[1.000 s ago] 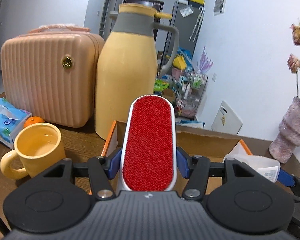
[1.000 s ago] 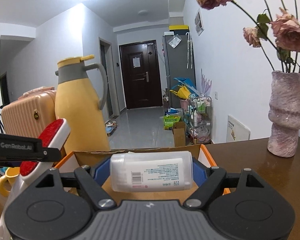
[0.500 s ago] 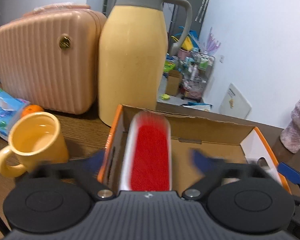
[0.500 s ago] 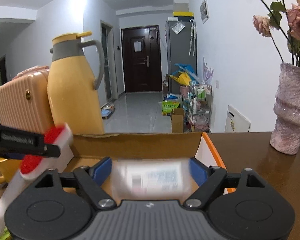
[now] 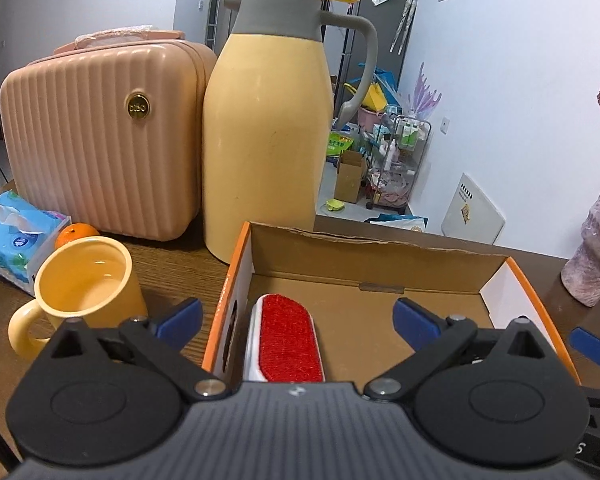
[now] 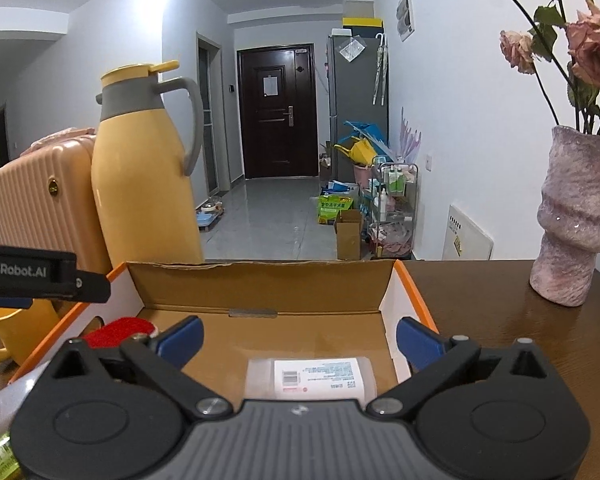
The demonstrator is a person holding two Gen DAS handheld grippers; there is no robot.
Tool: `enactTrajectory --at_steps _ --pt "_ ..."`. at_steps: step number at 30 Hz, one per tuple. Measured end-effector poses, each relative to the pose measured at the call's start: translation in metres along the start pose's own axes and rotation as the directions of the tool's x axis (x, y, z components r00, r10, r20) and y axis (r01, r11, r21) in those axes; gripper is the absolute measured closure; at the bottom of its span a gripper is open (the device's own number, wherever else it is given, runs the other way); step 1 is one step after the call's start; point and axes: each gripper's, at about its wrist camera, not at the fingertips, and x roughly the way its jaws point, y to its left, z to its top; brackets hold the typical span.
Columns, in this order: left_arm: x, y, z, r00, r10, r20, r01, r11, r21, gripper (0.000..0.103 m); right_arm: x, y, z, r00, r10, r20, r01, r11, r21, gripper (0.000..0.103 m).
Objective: Organize rigid objects
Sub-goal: 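Carry the lint brush and white box into the red cardboard box and release both, then withdraw both tools from the cardboard box back over the table items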
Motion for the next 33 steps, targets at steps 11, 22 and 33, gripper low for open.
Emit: enactTrajectory --at_steps 11,22,33 --pt "-0.049 0.011 -0.022 0.997 0.001 0.082 -0.003 1.0 0.028 0.0 -0.042 -0.001 -0.006 0.998 -0.019 0.053 0.021 0.999 -0.035 0.0" --pt "-0.096 0.037 -0.066 0.994 -0.008 0.113 0.002 0.998 0.055 0.0 -0.106 -0.008 -0.037 0.989 -0.028 0.144 0.033 0.999 -0.039 0.0" --pt "-0.14 0.061 -0.114 0.986 -0.024 0.166 0.007 0.995 0.102 0.0 -0.162 -0.002 -0.073 0.973 -0.056 0.225 0.074 0.995 -0.073 0.0"
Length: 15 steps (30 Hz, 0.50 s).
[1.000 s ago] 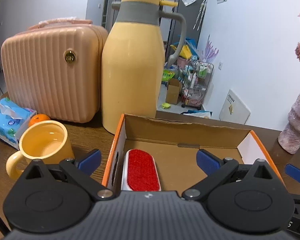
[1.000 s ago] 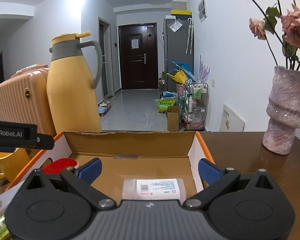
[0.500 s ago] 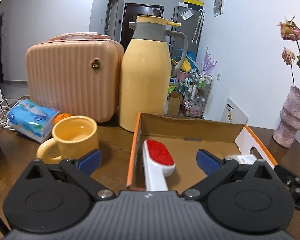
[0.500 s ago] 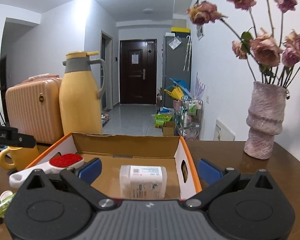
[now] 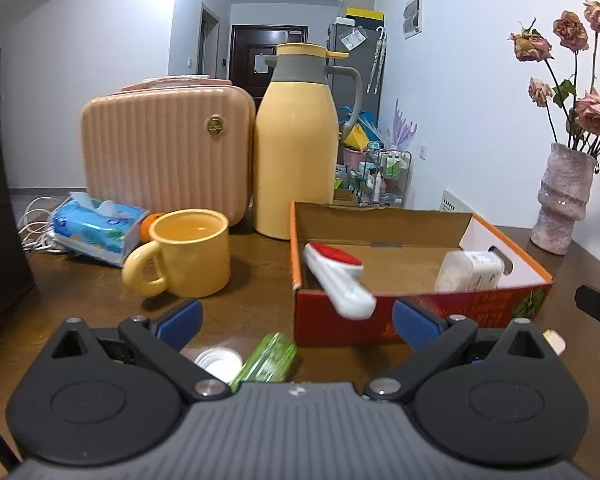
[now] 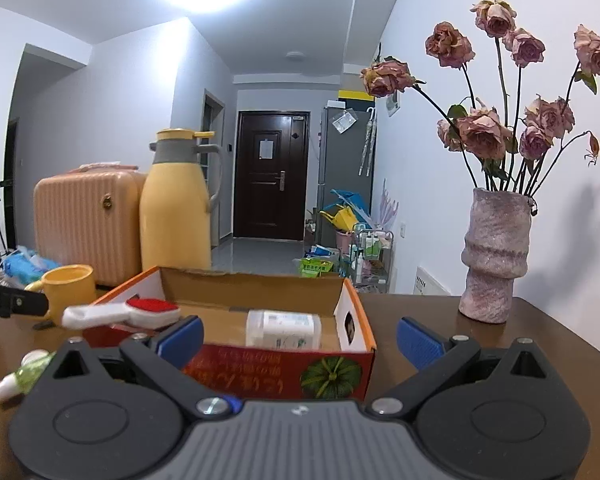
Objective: Organize rigid objects
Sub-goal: 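Withdraw both tools from the cardboard box back over the table items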
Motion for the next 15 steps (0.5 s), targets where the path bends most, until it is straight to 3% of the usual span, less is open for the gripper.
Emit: enactTrajectory --at_steps 10,15 --pt "-0.025 0.032 -0.038 0.999 0.023 -0.034 -0.023 1.0 -0.001 0.0 -0.033 0.007 -0.032 0.998 0.016 -0.061 -0.016 1.0 -0.008 0.0" --pt "-0.03 0.04 -0.043 0.999 0.029 -0.028 -0.029 1.0 -0.009 0.0 -0.041 0.009 -0.046 0.996 0.008 -0.094 -0.008 1.0 0.008 0.0"
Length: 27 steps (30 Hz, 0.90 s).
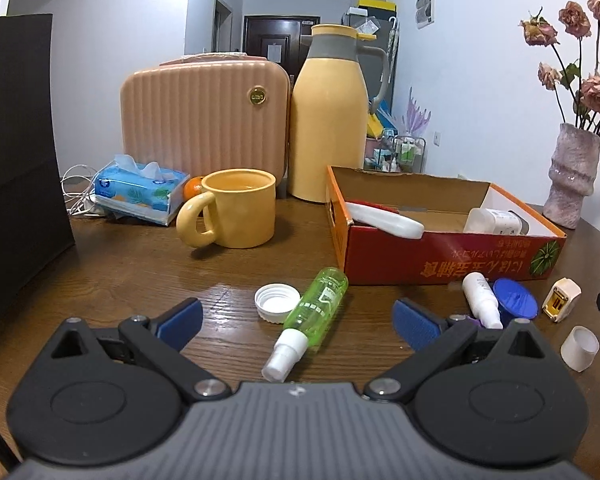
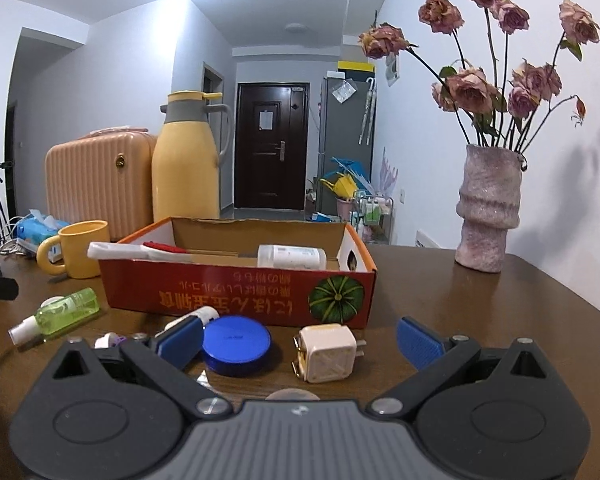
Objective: Organize rigid objects
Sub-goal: 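Withdraw both tools from the cardboard box back over the table items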
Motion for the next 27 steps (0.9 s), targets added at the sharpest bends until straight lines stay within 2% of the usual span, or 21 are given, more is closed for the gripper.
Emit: enactTrajectory --at_steps 11,17,23,27 --pt "0.004 -0.004 -0.004 1.0 -0.013 -0.02 0.013 1.0 0.021 0.0 0.005 0.006 -0.009 0.998 -0.017 -0.059 0.017 1.0 -0.006 0.0" --pt "0.014 -0.004 -0.005 0.998 -0.011 -0.061 0.012 1.0 0.019 0.0 0.012 0.009 -0.012 0.995 -0.003 -0.096 0.002 1.0 -0.014 0.001" --pt "0.022 0.002 -0.006 0.997 0.002 -0.083 -0.002 1.0 0.006 0.0 0.026 0.02 -0.006 0.991 0.085 -0.102 -0.086 0.996 -0.002 0.012" --pt "0.03 0.007 -0.006 0.994 0.006 -0.107 -0.007 1.0 -0.008 0.0 0.049 0.034 -0.002 0.985 0.089 -0.15 -0.092 0.996 -0.017 0.022"
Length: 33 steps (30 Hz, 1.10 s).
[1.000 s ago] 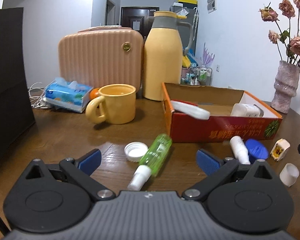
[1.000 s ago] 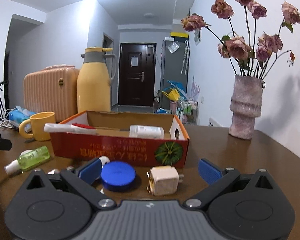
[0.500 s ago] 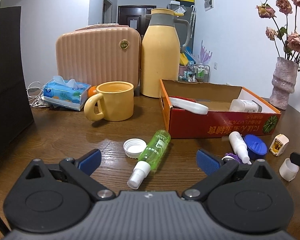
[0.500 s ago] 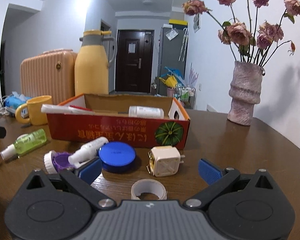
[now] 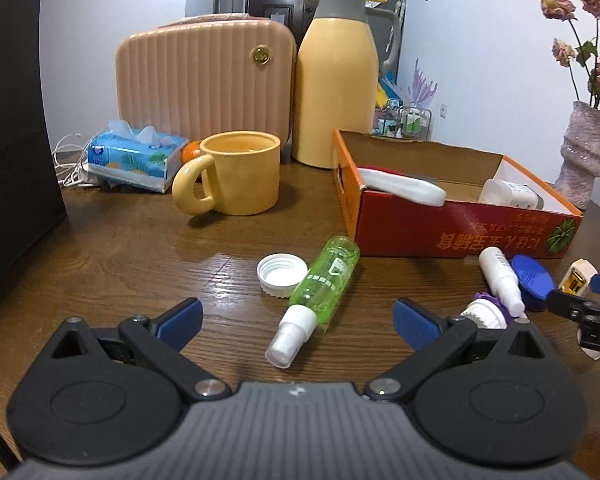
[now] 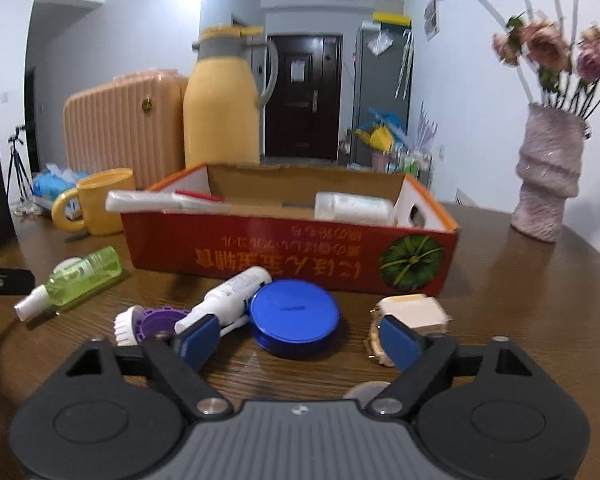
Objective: Organize rigid objects
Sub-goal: 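Withdraw both tools from the cardboard box back over the table items, then grasp the blue jar lid with the right tool while the left tool grasps the green spray bottle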
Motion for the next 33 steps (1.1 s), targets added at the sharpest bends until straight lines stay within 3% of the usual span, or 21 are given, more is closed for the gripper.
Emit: enactTrajectory --at_steps 2,6,15,16,23,33 --pt "0.002 0.002 0.001 1.0 0.005 -0.004 -0.005 1.0 -0.001 0.0 0.013 0.004 0.003 0.999 0.001 -0.038 -0.001 1.0 0.0 0.028" --pt "0.006 0.007 0.003 1.0 0.01 -0.007 -0.01 1.0 -0.007 0.0 0.036 0.005 0.006 0.994 -0.011 -0.107 0.014 1.0 0.026 0.03" --pt "0.007 0.013 0.005 1.0 0.005 -0.013 -0.005 1.0 -0.028 0.0 0.067 0.003 0.013 0.988 -0.029 -0.149 0.04 0.996 0.074 0.03" --pt "0.008 0.013 0.005 1.0 0.004 -0.014 -0.004 1.0 -0.029 0.0 0.07 0.003 0.014 0.988 -0.03 -0.152 0.043 0.996 0.08 0.038" --pt "0.012 0.013 0.005 1.0 -0.001 -0.025 0.001 1.0 -0.025 0.0 0.07 0.005 0.012 0.989 -0.018 -0.146 0.028 0.997 0.072 0.038" --pt "0.027 0.01 0.003 0.998 -0.001 -0.057 0.001 1.0 -0.007 0.0 0.048 0.003 0.013 0.997 -0.029 -0.071 0.034 0.997 0.075 0.038"
